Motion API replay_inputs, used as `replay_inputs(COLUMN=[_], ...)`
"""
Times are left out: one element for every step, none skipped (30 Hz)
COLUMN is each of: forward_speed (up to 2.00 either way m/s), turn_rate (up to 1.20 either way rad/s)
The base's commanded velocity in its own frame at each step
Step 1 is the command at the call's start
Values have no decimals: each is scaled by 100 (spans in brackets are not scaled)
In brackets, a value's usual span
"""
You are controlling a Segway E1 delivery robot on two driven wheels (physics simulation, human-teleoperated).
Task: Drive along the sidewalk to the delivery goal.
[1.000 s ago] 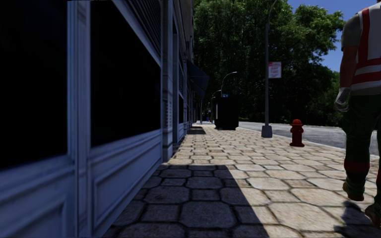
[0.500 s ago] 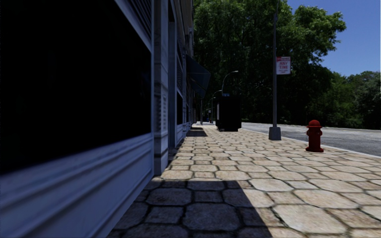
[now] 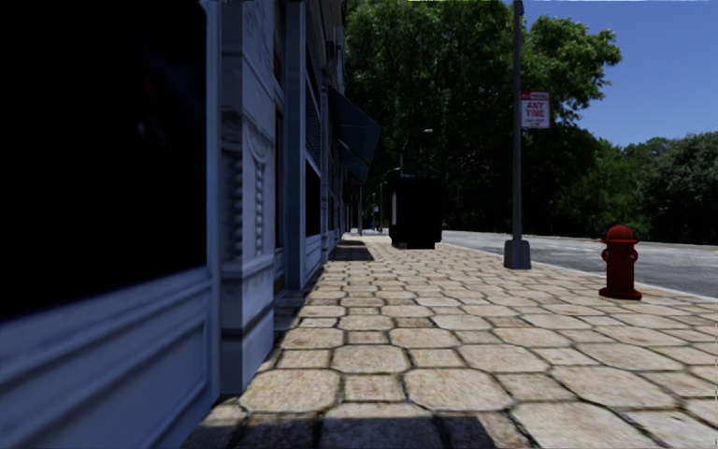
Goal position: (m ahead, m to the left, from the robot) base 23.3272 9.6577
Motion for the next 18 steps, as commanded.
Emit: replay_inputs(forward_speed=[200,200,200,200,200,200,200,200,200,200,200,200,200,200,200,200,200,200], turn_rate=[0,0,0,0,0,0,0,0,0,0,0,0,0,0,0,0,0,0])
